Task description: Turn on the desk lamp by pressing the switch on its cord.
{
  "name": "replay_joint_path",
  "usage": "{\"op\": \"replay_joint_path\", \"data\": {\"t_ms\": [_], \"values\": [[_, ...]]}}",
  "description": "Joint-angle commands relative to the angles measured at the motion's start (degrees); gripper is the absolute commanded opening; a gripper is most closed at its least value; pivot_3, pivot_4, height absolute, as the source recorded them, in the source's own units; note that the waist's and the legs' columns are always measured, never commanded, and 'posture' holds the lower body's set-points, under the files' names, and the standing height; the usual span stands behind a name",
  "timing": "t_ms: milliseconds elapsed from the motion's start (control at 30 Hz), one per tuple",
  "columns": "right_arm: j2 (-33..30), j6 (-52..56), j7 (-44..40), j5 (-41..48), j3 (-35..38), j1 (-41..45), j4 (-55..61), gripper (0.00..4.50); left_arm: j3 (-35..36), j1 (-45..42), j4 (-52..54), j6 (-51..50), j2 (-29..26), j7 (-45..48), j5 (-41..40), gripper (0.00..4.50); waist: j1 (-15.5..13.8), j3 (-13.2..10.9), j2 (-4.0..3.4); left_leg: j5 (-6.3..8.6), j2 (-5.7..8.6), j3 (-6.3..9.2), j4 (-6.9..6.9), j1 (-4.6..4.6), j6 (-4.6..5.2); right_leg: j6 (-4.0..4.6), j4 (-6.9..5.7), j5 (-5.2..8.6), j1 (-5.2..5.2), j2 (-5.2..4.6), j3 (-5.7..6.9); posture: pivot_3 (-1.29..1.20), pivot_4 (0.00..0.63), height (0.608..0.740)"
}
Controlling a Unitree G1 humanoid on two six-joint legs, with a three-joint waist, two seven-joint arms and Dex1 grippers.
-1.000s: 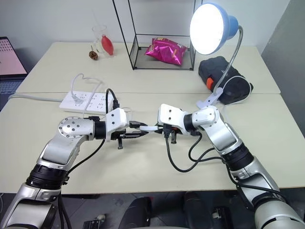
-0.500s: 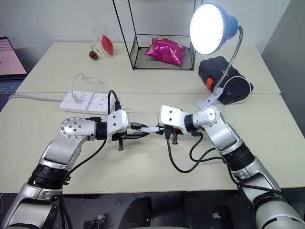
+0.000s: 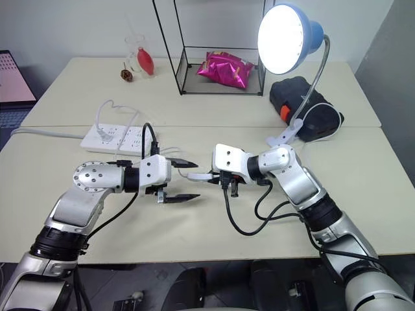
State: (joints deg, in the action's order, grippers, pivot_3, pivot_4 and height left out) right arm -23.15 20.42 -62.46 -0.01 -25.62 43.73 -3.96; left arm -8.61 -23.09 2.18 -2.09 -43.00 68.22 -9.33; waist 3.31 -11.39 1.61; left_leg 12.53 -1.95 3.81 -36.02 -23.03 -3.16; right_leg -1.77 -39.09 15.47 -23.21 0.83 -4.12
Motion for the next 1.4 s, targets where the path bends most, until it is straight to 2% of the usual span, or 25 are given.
{"op": "replay_joint_path", "data": {"t_ms": [33, 200, 433, 500, 600, 800, 833, 967, 1067, 1167, 1400], "values": [[1.5, -6.4, 0.0, -0.4, 0.9, 3.0, -7.7, 0.34, 4.7, 2.1, 5.3, -2.7, -3.2, 0.5, -3.9, 4.5, 0.1, 0.0, 0.01, 0.0, 0.0, 0.0, 0.0, 0.0, 0.0, 0.0, 0.0, 0.0, 0.0, 0.0, 0.0, 0.0, 0.15, 0.74], [3.3, -14.0, 0.5, -2.1, 0.8, 5.0, -18.8, 0.34, 8.0, 6.3, 8.9, -5.8, -5.6, -0.6, -6.1, 4.5, 0.1, 0.0, 0.01, 0.0, -0.01, -0.01, 0.01, 0.0, 0.0, 0.02, 0.01, 0.0, 0.0, 0.0, 0.0, 0.0, 0.15, 0.74], [4.2, -20.1, -1.0, -4.2, 0.2, 6.5, -28.3, 0.34, 11.0, 10.1, 10.8, -6.7, -6.7, -2.1, -6.7, 4.5, 0.0, 0.0, 0.0, 0.0, -0.01, -0.01, 0.02, 0.0, 0.0, 0.05, 0.02, -0.02, 0.0, -0.01, 0.0, 0.0, 0.15, 0.74], [4.2, -20.9, -1.2, -4.3, 0.5, 6.7, -29.5, 1.05, 11.5, 10.8, 10.5, -6.6, -6.8, -2.5, -6.7, 4.5, 0.0, 0.0, 0.0, 0.0, -0.01, -0.02, 0.02, 0.02, 0.0, 0.05, 0.01, -0.02, 0.02, -0.02, -0.01, 0.0, 0.15, 0.74], [4.1, -20.2, -1.7, -2.9, 2.0, 6.6, -29.0, 1.67, 12.4, 12.1, 9.3, -6.8, -6.2, -4.7, -5.8, 4.5, 0.0, 0.0, -0.02, 0.0, -0.01, -0.02, 0.01, 0.02, 0.0, 0.05, 0.01, -0.02, 0.01, -0.02, -0.01, 0.0, 0.15, 0.74], [-0.3, -15.1, -4.9, 0.0, 5.0, 3.0, -17.6, 3.12, 15.6, 15.8, 9.3, -8.9, -5.7, -5.9, -9.4, 4.5, -0.1, 0.0, -0.03, 0.0, -0.01, -0.01, 0.03, 0.0, 0.0, 0.07, 0.01, -0.03, 0.0, -0.03, -0.01, 0.0, 0.15, 0.74], [-1.7, -13.7, -5.6, 0.7, 5.5, 1.8, -14.2, 3.48, 16.1, 16.5, 9.6, -9.6, -6.0, -5.7, -9.9, 4.5, -0.1, 0.0, -0.03, 0.0, -0.01, 0.0, 0.03, -0.02, 0.0, 0.07, 0.03, -0.03, 0.0, -0.03, 0.0, 0.0, 0.15, 0.74], [-8.5, -8.5, -7.3, 3.0, 8.3, -4.0, 1.6, 4.36, 17.5, 19.2, 10.5, -10.9, -8.1, -6.5, -8.5, 4.5, -0.3, 0.0, -0.04, 0.0, 0.0, 0.0, 0.04, -0.01, 0.0, 0.05, 0.03, -0.01, 0.01, -0.04, 0.01, 0.0, 0.15, 0.74], [-13.0, -0.9, -6.9, 6.5, 11.7, -8.6, 14.2, 4.47, 19.0, 20.5, 11.1, -10.7, -9.0, -7.0, -8.4, 4.5, -0.3, 0.0, -0.07, 0.0, 0.0, 0.03, 0.04, -0.05, 0.0, 0.02, 0.03, 0.02, -0.02, -0.05, 0.02, 0.0, 0.15, 0.74], [-15.5, 5.8, -3.8, 8.5, 15.4, -12.2, 21.6, 4.47, 19.8, 20.9, 12.3, -11.7, -9.5, -7.3, -9.0, 4.5, -0.3, 0.0, -0.05, 0.0, -0.01, 0.03, 0.04, -0.01, 0.0, 0.02, 0.02, 0.03, -0.01, -0.05, 0.02, 0.0, 0.15, 0.74], [-17.8, 10.3, 0.0, 9.4, 16.7, -17.1, 27.4, 4.47, 18.7, 19.9, 15.4, -14.5, -10.2, -7.6, -9.3, 4.5, -0.2, 0.0, -0.04, 0.0, -0.01, -0.09, 0.0, 0.07, 0.0, -0.03, 0.02, 0.01, 0.02, -0.06, -0.05, 0.0, 0.15, 0.74]]}}
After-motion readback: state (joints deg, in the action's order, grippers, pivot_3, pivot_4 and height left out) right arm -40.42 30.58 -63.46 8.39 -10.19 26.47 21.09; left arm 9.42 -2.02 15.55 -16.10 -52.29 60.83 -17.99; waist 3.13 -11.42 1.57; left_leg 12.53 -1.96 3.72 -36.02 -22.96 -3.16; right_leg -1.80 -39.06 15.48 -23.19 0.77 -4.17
